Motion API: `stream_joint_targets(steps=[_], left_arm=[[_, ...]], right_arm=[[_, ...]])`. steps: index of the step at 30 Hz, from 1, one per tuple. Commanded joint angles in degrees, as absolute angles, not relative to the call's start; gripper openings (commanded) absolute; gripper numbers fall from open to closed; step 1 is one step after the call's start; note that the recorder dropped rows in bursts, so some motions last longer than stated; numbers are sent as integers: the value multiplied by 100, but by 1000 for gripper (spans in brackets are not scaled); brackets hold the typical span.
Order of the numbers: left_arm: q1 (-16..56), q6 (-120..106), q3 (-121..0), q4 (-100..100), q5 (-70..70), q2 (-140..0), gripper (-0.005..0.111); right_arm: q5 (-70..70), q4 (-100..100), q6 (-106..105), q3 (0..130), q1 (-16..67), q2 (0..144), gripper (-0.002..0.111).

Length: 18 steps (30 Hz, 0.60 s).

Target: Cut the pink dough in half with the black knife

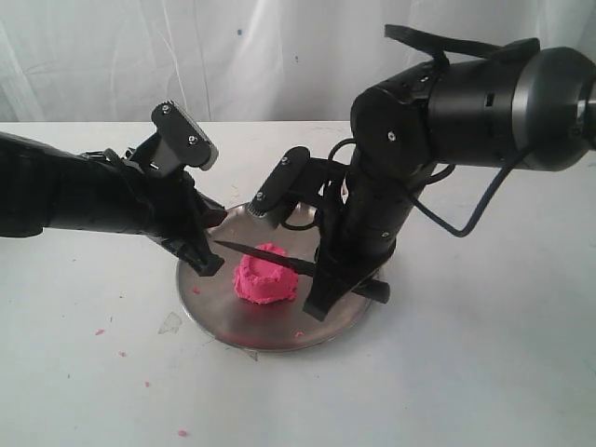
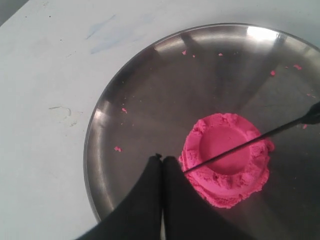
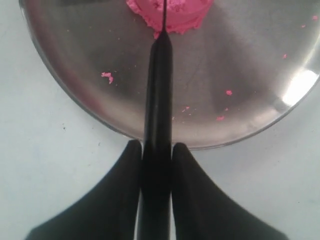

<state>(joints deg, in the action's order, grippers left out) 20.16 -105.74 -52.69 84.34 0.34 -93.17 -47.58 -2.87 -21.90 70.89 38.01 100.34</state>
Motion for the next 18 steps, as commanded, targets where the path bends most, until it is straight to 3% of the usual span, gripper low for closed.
stream_joint_targets(steps=[1,18], left_arm=[[2004,-10520,-5282,8558,113,-9308,0],[2004,-10520,-5282,8558,49,-9354,0]], right_arm=[[-4494,-294,-2072,7048,3640,10031,0],[-4605,173,-2432,7048,3547,10251,0]])
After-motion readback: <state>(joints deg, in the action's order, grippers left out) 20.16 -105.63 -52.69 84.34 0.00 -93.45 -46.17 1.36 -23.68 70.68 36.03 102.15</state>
